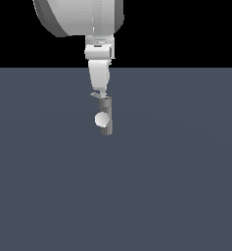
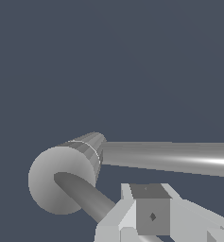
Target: Turn on the faucet by rotating a designated handle.
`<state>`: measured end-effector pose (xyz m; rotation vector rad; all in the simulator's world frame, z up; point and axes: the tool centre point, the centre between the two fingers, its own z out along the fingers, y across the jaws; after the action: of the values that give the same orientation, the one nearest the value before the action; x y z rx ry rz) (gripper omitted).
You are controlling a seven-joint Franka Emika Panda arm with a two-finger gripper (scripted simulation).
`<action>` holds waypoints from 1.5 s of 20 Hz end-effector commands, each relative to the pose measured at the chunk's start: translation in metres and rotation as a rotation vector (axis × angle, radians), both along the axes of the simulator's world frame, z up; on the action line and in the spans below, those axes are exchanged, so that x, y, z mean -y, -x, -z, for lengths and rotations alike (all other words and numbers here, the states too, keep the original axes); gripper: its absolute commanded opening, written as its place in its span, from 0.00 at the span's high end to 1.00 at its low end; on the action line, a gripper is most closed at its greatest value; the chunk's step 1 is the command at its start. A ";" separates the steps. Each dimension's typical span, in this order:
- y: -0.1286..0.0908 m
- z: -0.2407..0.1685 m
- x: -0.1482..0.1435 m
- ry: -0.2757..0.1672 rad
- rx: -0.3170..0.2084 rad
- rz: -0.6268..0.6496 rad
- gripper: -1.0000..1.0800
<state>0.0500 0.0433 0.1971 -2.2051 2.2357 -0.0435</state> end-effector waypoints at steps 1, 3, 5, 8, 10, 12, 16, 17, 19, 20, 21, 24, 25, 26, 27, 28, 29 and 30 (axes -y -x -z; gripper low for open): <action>-0.002 0.010 -0.041 -0.013 -0.008 -0.050 1.00; -0.006 0.011 -0.050 -0.015 -0.011 -0.055 1.00; -0.009 0.012 -0.058 -0.016 -0.014 -0.059 1.00; -0.013 0.014 -0.070 -0.017 -0.018 -0.066 1.00; -0.016 0.015 -0.078 -0.018 -0.020 -0.070 1.00; -0.025 -0.001 -0.020 0.007 0.001 0.011 1.00; -0.034 0.002 -0.029 0.004 -0.002 -0.001 1.00; -0.036 0.002 -0.031 0.003 -0.003 -0.004 1.00; -0.041 0.003 -0.035 0.001 -0.005 -0.009 1.00; -0.043 0.004 -0.038 0.000 -0.005 -0.012 1.00; -0.045 0.004 -0.040 -0.001 -0.006 -0.015 1.00; -0.051 0.006 -0.046 -0.003 -0.008 -0.023 1.00; -0.053 0.007 -0.049 -0.004 -0.009 -0.026 1.00; -0.055 0.007 -0.051 -0.005 -0.010 -0.028 1.00; -0.057 0.008 -0.053 -0.006 -0.010 -0.031 1.00; -0.060 0.008 -0.055 -0.007 -0.011 -0.033 1.00; -0.062 0.009 -0.057 -0.007 -0.012 -0.036 1.00; -0.063 0.009 -0.059 -0.008 -0.012 -0.039 1.00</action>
<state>0.1179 0.0651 0.2012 -2.1945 2.2467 -0.0623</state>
